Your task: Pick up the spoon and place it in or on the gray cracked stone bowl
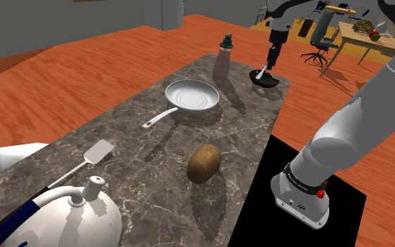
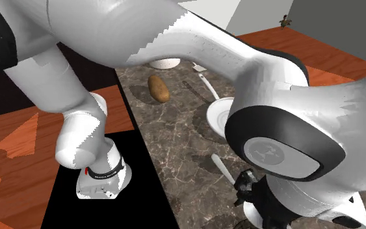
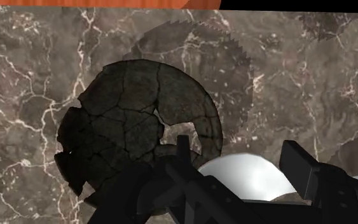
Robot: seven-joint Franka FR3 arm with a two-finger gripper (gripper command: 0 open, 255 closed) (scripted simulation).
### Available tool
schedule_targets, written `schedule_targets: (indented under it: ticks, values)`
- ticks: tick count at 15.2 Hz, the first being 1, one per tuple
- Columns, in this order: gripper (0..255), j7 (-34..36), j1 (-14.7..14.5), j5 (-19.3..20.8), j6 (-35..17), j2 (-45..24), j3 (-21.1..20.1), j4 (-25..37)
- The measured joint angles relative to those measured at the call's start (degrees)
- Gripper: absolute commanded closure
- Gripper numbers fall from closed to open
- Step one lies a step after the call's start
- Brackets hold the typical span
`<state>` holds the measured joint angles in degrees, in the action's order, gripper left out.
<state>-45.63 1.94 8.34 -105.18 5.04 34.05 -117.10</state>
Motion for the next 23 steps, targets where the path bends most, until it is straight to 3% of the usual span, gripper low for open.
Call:
schedule_targets:
  ticks: [5, 11, 23]
  values:
    - [255, -9.03, 3.29, -6.13, 1.14, -11.63, 3.39, 11.46]
    - [255, -17.95, 10.47, -13.76, 4.53, -25.10, 4.27, 26.31]
    - [255, -18.79, 11.21, -15.80, -3.00, -28.45, 3.33, 21.53]
